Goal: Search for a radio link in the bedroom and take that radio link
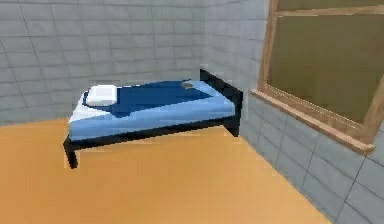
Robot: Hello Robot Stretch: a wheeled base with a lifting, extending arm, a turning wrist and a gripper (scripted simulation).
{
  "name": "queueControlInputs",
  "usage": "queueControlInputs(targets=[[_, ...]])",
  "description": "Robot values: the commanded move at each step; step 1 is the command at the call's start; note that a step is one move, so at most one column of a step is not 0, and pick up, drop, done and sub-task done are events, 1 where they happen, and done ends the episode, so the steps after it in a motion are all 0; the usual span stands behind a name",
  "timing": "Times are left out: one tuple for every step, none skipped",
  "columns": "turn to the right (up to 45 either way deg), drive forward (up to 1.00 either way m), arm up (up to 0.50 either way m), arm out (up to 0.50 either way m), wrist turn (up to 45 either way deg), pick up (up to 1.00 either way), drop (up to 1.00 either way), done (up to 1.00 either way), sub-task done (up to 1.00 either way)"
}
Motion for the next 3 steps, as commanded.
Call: queueControlInputs(targets=[[-45.0, 0.0, 0.0, 0.0, 0.0, 0.0, 0.0, 0.0, 0.0], [-45.0, 0.0, 0.0, 0.0, 0.0, 0.0, 0.0, 0.0, 0.0], [-3.0, 0.0, 0.0, 0.0, 0.0, 0.0, 0.0, 0.0, 0.0]])
